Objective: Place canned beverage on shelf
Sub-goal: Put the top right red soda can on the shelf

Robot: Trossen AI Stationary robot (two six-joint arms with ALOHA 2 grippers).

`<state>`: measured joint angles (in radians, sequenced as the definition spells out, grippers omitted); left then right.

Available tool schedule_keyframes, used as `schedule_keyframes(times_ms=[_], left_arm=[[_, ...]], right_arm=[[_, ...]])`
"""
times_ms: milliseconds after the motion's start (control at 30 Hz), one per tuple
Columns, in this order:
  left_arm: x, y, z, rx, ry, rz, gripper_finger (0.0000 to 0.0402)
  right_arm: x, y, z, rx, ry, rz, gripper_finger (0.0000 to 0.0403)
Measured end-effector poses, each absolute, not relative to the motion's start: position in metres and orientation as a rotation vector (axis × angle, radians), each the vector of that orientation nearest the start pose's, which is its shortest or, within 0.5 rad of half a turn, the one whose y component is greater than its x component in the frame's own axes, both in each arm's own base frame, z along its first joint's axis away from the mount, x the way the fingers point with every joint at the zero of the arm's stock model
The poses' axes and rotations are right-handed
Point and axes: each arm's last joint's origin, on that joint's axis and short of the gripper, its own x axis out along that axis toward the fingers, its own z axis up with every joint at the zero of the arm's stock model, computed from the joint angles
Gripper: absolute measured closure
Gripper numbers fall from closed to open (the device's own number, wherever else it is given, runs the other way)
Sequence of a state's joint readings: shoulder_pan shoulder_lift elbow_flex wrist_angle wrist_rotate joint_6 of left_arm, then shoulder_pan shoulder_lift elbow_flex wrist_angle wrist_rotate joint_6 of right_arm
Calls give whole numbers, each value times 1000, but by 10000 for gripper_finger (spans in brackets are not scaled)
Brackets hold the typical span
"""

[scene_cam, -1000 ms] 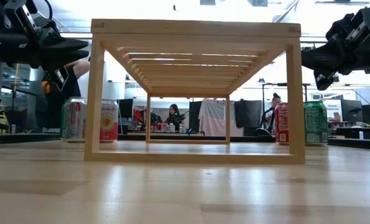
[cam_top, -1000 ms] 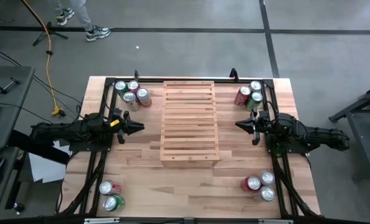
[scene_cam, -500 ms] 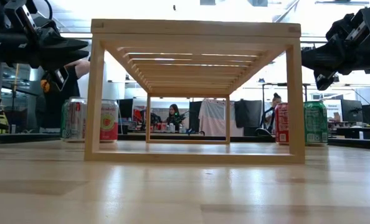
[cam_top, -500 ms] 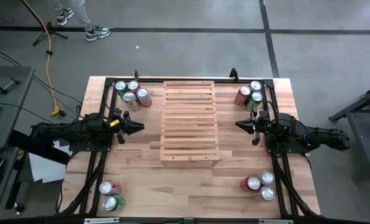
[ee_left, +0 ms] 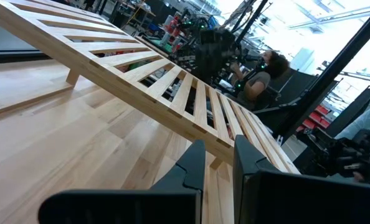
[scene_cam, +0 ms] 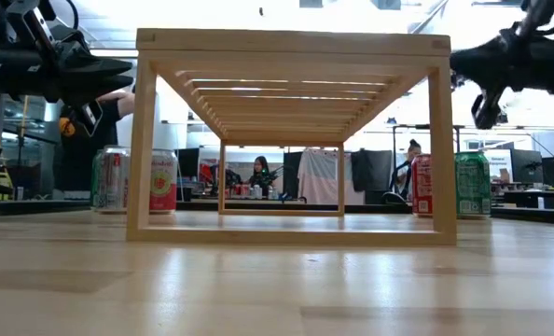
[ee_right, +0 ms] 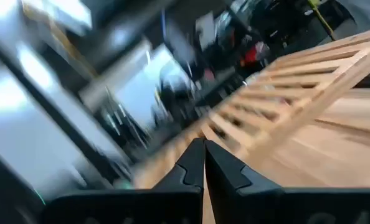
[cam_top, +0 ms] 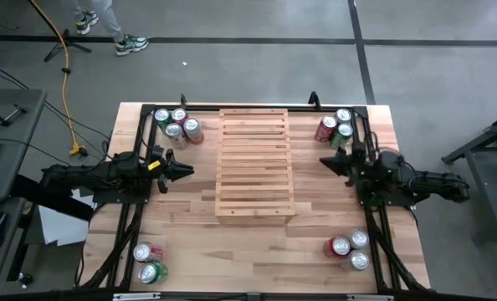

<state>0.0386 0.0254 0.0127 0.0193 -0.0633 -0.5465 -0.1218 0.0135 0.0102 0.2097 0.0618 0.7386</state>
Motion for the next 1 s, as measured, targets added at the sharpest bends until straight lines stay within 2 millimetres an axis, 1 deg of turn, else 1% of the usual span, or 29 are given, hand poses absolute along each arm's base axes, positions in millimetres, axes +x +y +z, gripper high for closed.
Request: schedule_keyframes(times_ms=[67, 133, 233, 300, 367, 433, 567, 700, 800, 867, 900, 1000], left_arm=[[98, 6, 168, -546, -34, 97, 401], [98, 6, 168, -546, -34, 97, 401], [98, 6, 168, -546, -34, 98, 401], [98, 6, 168, -546, -34, 98, 401], [98, 6, 168, -546, -34, 98, 401], [98, 6, 168, -546, -34, 97, 401], [98, 6, 168, -546, -34, 97, 401], [98, 6, 168, -546, -34, 98, 401], [98, 6, 168, -546, -34, 98, 401], [98, 6, 168, -546, -34, 98, 401], [98, 6, 168, -546, -34, 98, 401], [98, 6, 168, -546, -34, 98, 401]], right_arm=[[93, -14, 194, 798, -357, -79, 403], [90, -14, 204, 832, -462, -26, 402], [85, -13, 220, 826, -571, 22, 394], [83, -13, 236, 782, -606, 7, 378], [82, -14, 252, 743, -595, -32, 350], [87, -15, 264, 720, -516, -96, 314], [101, -20, 288, 680, -313, -220, 217], [128, -30, 307, 653, -108, -355, 112], [150, -43, 318, 639, 49, -483, 50], [162, -55, 326, 642, 148, -587, 21], [168, -62, 330, 642, 194, -648, 12], [176, -88, 340, 660, 332, -913, 8]])
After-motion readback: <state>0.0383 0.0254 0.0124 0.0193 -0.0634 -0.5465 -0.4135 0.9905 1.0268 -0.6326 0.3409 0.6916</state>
